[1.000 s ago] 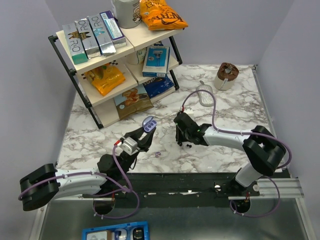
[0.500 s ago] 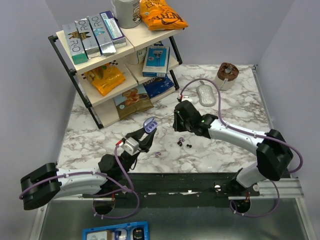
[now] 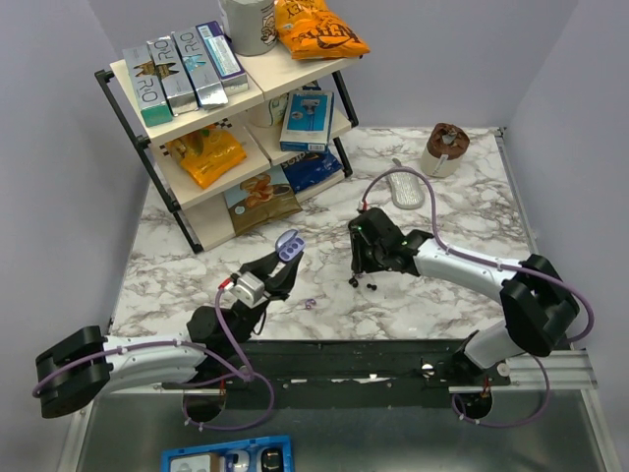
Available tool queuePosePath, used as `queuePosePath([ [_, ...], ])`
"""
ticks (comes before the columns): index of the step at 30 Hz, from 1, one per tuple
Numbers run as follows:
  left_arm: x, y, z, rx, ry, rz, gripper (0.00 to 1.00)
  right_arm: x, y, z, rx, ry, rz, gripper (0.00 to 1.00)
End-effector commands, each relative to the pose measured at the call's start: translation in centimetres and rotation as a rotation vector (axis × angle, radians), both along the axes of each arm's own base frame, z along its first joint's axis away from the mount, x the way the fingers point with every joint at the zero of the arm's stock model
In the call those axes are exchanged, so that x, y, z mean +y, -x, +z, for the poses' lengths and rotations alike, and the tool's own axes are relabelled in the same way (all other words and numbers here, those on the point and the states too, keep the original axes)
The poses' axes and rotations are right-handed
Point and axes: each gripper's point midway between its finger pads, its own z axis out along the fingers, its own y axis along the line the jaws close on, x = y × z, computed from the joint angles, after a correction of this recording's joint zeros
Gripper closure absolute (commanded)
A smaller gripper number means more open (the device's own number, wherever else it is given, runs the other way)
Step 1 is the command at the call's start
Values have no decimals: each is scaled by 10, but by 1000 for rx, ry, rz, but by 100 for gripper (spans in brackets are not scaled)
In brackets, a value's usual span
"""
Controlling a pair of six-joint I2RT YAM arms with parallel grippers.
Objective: Insert the wireless bluetooth earbuds into the charging case
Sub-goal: Place the earbud at the center of the board, then pick up the earbud from the center of the board.
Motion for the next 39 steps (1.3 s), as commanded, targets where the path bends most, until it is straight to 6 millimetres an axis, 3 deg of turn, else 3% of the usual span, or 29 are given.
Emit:
queuePosePath([
  [1, 9, 3, 8, -11, 46, 7, 100, -21, 9, -9, 15, 62, 17, 50],
  [7, 7, 3, 4, 2, 41, 0, 100, -25, 7, -25, 29, 94, 20, 52],
  [21, 5, 2, 1, 9, 33, 2, 100, -18, -4, -39, 31, 102, 43, 54],
  [30, 3, 1, 0, 11, 38, -1, 100, -8, -8, -31, 19, 54, 43, 55],
  [39, 1, 1, -1, 15, 42, -12, 100, -4, -10, -37, 38, 60, 48, 64],
])
